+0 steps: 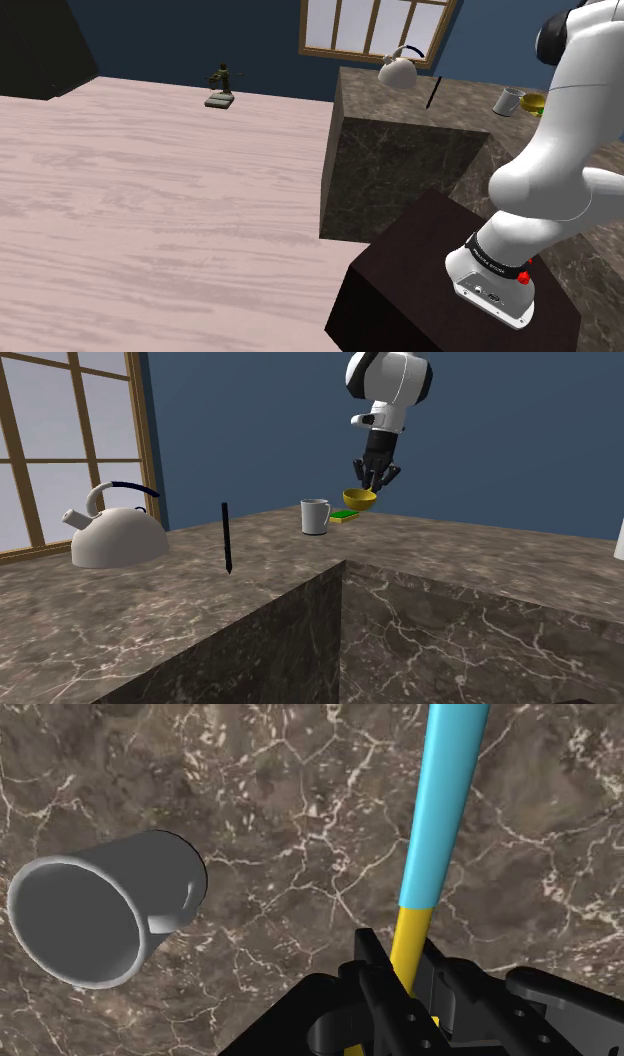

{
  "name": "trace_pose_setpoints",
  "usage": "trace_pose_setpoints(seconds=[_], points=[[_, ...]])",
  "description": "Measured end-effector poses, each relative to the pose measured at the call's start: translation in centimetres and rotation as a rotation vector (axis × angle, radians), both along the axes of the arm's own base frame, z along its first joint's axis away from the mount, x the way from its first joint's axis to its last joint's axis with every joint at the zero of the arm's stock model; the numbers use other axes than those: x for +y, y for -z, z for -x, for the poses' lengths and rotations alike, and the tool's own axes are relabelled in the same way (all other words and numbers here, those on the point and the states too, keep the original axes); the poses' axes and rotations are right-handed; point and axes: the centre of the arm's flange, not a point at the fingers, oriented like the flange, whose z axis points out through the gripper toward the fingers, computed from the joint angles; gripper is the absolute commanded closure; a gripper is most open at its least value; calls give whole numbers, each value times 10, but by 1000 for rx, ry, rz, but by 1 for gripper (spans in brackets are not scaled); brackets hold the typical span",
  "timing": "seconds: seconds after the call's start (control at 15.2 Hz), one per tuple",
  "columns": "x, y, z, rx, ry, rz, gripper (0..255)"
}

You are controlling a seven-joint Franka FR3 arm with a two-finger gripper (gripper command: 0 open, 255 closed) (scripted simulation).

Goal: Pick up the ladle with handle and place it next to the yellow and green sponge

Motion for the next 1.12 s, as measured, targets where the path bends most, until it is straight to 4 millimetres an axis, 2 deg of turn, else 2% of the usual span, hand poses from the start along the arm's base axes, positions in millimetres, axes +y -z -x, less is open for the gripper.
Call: trace_pose_setpoints(seconds=[0.13, 0.46, 0.66, 1.12], points=[[-20, -3, 20, 0, 0, 0, 255], [-56, 0, 74, 0, 0, 1, 255], [-63, 10, 83, 0, -1, 0, 255], [-64, 45, 84, -1, -2, -1, 255]])
